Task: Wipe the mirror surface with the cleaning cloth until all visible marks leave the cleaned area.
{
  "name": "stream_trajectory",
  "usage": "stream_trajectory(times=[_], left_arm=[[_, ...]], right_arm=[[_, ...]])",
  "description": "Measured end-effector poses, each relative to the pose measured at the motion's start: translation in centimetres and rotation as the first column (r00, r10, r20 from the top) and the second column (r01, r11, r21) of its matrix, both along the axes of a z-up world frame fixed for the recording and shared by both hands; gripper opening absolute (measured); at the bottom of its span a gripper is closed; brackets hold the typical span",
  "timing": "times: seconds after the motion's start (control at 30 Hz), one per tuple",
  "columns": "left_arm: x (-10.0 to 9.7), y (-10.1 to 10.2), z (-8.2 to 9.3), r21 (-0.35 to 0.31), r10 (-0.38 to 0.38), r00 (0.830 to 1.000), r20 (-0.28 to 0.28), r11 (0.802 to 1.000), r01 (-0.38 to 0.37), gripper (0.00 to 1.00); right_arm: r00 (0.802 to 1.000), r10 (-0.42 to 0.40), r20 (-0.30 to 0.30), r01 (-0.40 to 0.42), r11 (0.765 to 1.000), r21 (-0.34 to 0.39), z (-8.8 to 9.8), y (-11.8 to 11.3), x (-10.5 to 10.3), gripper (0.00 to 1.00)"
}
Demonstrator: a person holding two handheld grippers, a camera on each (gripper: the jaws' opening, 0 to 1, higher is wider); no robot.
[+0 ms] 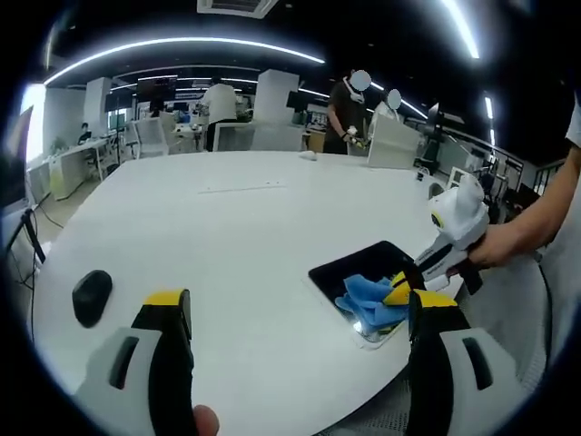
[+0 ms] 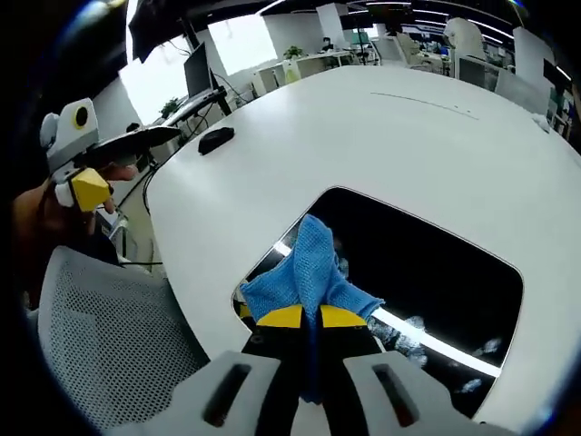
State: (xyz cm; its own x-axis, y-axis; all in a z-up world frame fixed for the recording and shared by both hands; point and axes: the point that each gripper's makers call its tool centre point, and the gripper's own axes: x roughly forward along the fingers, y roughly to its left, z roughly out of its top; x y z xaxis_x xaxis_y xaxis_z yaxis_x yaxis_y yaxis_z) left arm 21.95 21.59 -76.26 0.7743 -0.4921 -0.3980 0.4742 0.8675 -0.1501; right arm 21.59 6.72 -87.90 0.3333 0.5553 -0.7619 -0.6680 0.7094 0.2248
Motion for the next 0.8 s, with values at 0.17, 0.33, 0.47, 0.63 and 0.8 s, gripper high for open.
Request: stream_trajectory(times=[0.17,0.33,0.47,0.63,0.8], left_arm=[[0.2,0.1,-0.1,0.006,-0.001,1.000,0.000,1.000,0.001,0.99],[0.2,-0.3,0.0,0.010,-0.009,1.000,-0.001,1.000,0.009,0.99],[0.2,-0.2,-0.2,0.012,-0.007,1.000,-0.003,1.000,0.007,0.99],[0.1,-0.1,-0.3,0.011,0.001,1.000,-0.004,1.000,-0.001,0.99],[0.1,-0.1,-0.4,0.008,0.007,1.000,-0.003,1.000,-0.007,0.99]], right_arm=[[1.000,0.025,0.009,-0.025,1.000,0.002,0.0,1.1,0.0,0.00],[0.999,0.046,0.014,-0.046,0.999,0.003,-0.1,1.9,0.0,0.00],[0.998,0.059,0.003,-0.059,0.998,0.027,0.0,3.2,-0.3,0.00],[0.995,0.096,0.025,-0.096,0.995,-0.004,0.0,3.8,-0.4,0.00],[0.989,0.134,0.057,-0.134,0.991,-0.003,-0.2,3.7,-0.3,0.00]])
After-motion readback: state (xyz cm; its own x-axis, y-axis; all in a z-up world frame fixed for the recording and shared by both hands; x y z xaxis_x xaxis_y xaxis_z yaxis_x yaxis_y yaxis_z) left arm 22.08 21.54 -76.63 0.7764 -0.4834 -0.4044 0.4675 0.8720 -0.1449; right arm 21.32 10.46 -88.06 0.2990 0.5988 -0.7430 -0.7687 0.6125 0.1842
